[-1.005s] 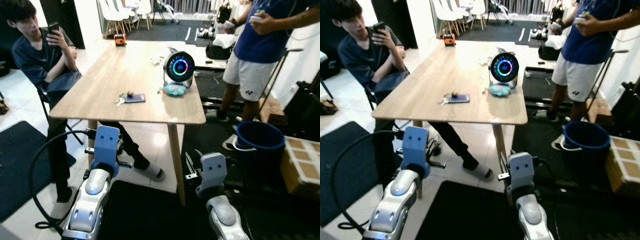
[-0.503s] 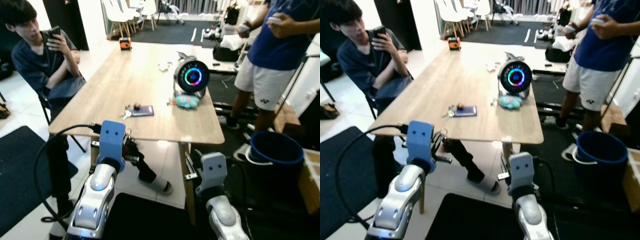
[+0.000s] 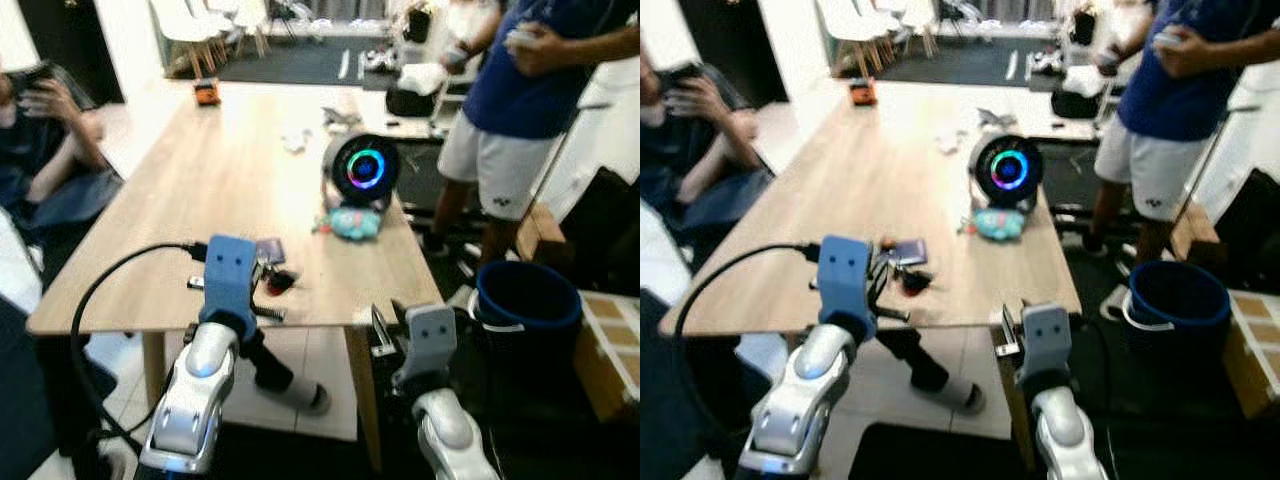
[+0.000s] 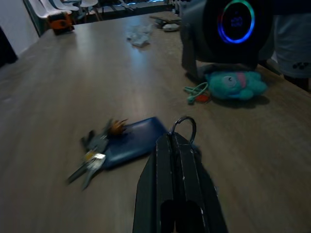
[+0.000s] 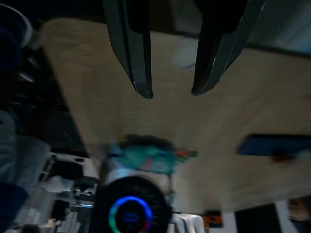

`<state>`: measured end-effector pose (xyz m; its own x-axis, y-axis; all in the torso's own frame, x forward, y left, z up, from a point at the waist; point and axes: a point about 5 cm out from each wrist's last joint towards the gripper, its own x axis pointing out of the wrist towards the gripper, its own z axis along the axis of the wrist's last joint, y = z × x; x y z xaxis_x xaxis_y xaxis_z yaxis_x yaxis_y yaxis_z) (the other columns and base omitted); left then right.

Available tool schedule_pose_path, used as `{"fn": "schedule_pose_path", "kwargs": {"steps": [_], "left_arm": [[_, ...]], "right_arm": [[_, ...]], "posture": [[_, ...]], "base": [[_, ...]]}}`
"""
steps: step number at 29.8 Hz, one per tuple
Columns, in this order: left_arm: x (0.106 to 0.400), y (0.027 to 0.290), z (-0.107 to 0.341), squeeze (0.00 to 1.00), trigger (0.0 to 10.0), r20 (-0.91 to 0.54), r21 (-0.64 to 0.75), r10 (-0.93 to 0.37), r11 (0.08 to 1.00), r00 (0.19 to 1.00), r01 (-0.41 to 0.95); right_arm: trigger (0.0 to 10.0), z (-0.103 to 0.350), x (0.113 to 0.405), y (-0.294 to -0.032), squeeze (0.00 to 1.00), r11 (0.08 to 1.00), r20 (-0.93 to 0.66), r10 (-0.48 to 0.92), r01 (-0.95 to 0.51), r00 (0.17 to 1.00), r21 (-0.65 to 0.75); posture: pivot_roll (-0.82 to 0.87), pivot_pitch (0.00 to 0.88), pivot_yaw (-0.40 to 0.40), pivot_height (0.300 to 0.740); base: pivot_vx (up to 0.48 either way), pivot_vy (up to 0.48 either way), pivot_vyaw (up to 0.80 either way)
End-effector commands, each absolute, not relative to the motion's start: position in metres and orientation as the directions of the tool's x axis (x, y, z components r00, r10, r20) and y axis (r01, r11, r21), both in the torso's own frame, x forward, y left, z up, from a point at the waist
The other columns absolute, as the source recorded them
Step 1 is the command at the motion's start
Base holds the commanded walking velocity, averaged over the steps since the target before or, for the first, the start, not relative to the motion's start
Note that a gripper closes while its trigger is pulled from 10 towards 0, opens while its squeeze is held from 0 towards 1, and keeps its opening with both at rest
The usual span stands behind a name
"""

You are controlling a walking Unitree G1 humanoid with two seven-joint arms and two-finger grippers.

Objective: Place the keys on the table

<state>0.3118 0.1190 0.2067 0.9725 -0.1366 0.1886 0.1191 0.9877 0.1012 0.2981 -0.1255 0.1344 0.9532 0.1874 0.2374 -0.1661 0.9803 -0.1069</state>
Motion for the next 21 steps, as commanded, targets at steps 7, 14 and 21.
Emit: {"fn": "schedule_pose_path", "kwargs": {"steps": [7, 14, 21], "left_arm": [[0.3102, 0.1139, 0.2084, 0.0, 10.0, 0.193, 0.085, -0.151, 0.987, 0.969, 0.137], [0.3108, 0.1131, 0.2093, 0.0, 10.0, 0.195, 0.086, -0.155, 0.986, 0.968, 0.141], [0.3108, 0.112, 0.2104, 0.0, 10.0, 0.199, 0.084, -0.16, 0.986, 0.967, 0.145]], "right_arm": [[10.0, 0.1315, 0.2974, -0.1282, 0.0, 0.979, 0.22, 0.186, -0.164, 0.958, -0.118], [10.0, 0.1312, 0.2976, -0.1279, 0.0, 0.979, 0.219, 0.187, -0.164, 0.958, -0.12], [10.0, 0.1313, 0.2977, -0.1278, 0.0, 0.979, 0.219, 0.189, -0.165, 0.957, -0.122]], "posture": [[0.03, 0.139, 0.063, 0.74], [0.03, 0.135, 0.064, 0.74], [0.03, 0.133, 0.064, 0.74]], "base": [[0.339, 0.0, 0.0], [0.318, 0.0, 0.0], [0.32, 0.0, 0.0]]}}
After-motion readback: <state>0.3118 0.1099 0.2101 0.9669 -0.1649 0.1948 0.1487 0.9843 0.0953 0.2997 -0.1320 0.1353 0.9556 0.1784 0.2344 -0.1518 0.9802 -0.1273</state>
